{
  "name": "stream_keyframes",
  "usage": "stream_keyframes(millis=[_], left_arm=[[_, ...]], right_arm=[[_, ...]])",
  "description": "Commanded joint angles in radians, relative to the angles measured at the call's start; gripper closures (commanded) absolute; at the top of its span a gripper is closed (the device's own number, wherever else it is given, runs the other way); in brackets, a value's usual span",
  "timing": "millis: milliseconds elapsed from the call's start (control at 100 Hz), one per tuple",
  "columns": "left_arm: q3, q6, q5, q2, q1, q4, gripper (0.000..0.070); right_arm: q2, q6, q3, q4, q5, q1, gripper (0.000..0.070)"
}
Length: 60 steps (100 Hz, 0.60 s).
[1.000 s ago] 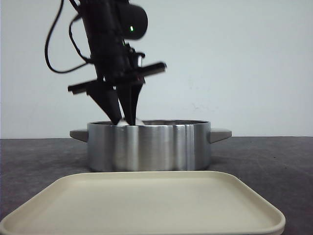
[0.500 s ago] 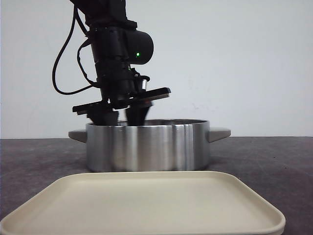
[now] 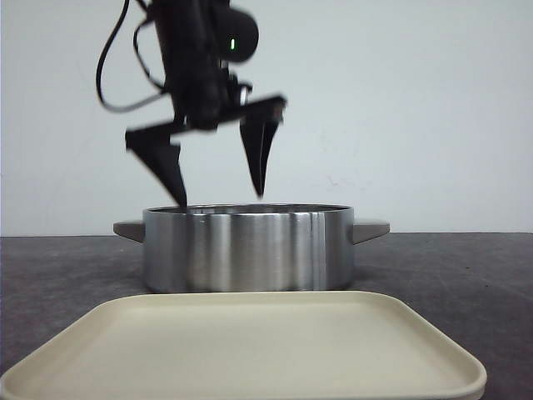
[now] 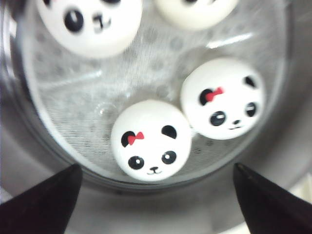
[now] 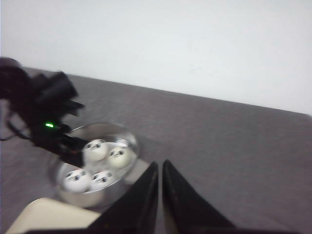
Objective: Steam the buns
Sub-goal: 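Lower the bun into the pot and open the left gripper, then raise the left gripper out of the pot and withdraw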
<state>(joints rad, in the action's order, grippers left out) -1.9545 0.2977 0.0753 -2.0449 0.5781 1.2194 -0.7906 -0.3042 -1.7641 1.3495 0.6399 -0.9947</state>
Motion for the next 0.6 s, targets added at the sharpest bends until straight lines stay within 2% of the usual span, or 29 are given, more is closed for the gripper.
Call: stream_keyframes(millis=[0, 40, 90, 140, 210, 240, 410, 510, 590], left_arm=[[-0.103, -0.041, -0.044, -0.013, 0.013, 0.045, 0.0136], [-0.153, -0.061, -0.092, -0.004, 0.024, 0.072, 0.0223], [-0.211, -0.076, -0.146, 0.019, 0.039, 0.097, 0.0380], [-0.252, -0.080, -0.188, 0.056, 0.056, 0.105, 0.0530], [-0.274, -0.079, -0.240, 0.139, 0.086, 0.080, 0.0682], [-0.274, -0.074, -0.248, 0.171, 0.097, 0.069, 0.0700], [-0.274, -0.069, -0.298, 0.389, 0.179, 0.089, 0.0700], [-0.274, -0.067, -0.405, 0.507, 0.257, 0.163, 0.0700], [-0.273, -0.025, -0.496, 0.592, 0.332, 0.240, 0.0700]], right_arm=[[-0.010, -0.010, -0.013, 0.063, 0.083, -0.011, 0.0693], [-0.010, -0.010, -0.005, 0.059, 0.137, -0.011, 0.0692], [-0.008, -0.010, 0.012, 0.050, 0.173, -0.012, 0.0692], [0.003, -0.010, 0.038, 0.029, 0.177, -0.018, 0.0692], [0.036, -0.010, 0.100, -0.042, 0.177, -0.042, 0.0692], [0.051, -0.010, 0.126, -0.074, 0.176, -0.053, 0.0692], [0.161, -0.010, 0.344, -0.264, 0.176, -0.117, 0.0692], [0.224, -0.003, 0.483, -0.343, 0.176, -0.132, 0.0692], [0.267, 0.005, 0.581, -0.401, 0.171, -0.140, 0.0692]])
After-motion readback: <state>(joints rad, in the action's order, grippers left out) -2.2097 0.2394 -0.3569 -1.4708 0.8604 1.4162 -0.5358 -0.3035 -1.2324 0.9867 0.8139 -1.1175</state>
